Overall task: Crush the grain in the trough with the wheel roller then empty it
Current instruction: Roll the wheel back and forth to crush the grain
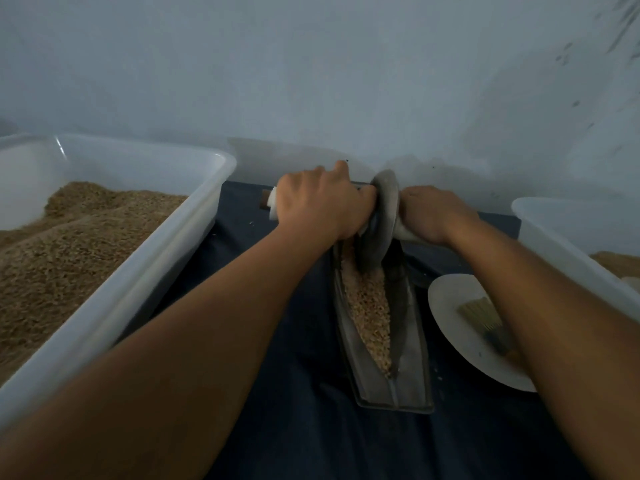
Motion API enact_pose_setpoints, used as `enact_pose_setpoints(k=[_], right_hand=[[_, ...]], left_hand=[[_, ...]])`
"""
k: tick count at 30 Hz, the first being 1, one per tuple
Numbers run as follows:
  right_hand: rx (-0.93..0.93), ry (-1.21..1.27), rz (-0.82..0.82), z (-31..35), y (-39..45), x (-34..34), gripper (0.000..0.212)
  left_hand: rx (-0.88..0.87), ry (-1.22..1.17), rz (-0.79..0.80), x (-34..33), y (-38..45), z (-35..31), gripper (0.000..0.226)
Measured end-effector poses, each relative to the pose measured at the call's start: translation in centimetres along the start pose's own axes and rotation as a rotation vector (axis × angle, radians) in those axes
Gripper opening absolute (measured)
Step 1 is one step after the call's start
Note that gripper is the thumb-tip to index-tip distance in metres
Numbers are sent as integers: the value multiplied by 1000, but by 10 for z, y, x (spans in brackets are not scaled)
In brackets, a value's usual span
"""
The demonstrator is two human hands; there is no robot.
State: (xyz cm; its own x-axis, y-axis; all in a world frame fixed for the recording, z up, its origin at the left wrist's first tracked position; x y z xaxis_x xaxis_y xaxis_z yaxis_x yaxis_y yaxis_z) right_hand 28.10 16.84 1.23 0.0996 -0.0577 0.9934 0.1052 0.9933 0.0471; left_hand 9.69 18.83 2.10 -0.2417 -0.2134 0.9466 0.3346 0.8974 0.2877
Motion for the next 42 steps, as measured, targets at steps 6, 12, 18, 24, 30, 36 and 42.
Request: enact_pose_setpoints(k=[6, 12, 18, 24, 30, 36, 42], right_hand=[[-53, -87, 73, 5, 25, 7, 60], [-48, -55, 3, 14, 17, 18, 50], [-23, -11, -43, 11, 1, 11, 61], [-21, 38, -81, 12, -34, 2, 69], [-80, -31, -170, 23, -69, 1, 58], [-86, -55, -235, 33, -103, -3, 46], [7, -75, -334, 40, -127, -6, 41]], left_hand=[[23, -44, 47, -5, 13, 7, 53], [74, -85, 16, -7, 4, 8, 46], [66, -48, -15, -8, -12, 4, 45], [22, -7, -35, -3, -34, -2, 42], [-18, 11, -61, 2, -64, -2, 47], [-73, 81, -105, 6, -91, -1, 54], [-117, 74, -139, 7, -102, 0, 63]])
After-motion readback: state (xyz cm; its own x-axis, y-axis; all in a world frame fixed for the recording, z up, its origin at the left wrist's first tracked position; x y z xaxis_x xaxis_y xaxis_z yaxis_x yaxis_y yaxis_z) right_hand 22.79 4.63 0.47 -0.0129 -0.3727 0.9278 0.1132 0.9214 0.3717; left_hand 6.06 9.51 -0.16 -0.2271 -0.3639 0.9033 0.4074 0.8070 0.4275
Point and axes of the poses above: each hand's wrist, its own y-axis towards the middle knuckle, its own x-axis out of the back of the hand, z = x × y, the point moved 1 cm from there along y, towards the middle knuckle, and after that the axes turned 6 degrees about z, right-handed, at the moved point
